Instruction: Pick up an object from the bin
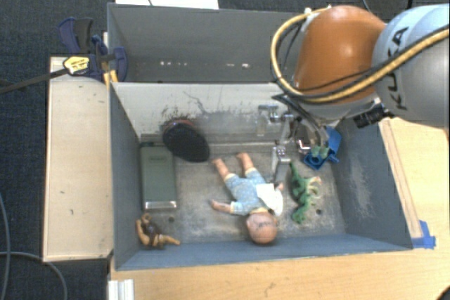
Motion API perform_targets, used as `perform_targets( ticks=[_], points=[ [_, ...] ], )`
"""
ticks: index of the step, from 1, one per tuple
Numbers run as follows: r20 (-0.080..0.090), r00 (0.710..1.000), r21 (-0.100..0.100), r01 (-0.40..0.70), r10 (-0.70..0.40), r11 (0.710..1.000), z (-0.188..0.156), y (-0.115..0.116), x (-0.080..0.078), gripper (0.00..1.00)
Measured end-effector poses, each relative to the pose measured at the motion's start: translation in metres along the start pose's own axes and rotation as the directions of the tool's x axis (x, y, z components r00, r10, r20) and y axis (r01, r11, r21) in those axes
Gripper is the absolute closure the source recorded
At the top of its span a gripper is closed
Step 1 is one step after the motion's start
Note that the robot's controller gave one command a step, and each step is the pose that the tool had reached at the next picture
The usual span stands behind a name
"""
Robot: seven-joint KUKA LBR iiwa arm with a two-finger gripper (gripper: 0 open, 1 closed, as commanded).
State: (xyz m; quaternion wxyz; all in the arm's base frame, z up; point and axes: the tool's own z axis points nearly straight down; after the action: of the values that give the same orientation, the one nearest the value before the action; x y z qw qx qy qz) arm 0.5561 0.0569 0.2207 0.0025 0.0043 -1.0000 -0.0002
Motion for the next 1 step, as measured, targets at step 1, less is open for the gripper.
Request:
perform_targets(
  ticks=[1],
  points=[
    [0.003,1.0,0.0,-0.001,0.001,1.0,-0.002,0.0,-0.0002,0.0]
  ],
)
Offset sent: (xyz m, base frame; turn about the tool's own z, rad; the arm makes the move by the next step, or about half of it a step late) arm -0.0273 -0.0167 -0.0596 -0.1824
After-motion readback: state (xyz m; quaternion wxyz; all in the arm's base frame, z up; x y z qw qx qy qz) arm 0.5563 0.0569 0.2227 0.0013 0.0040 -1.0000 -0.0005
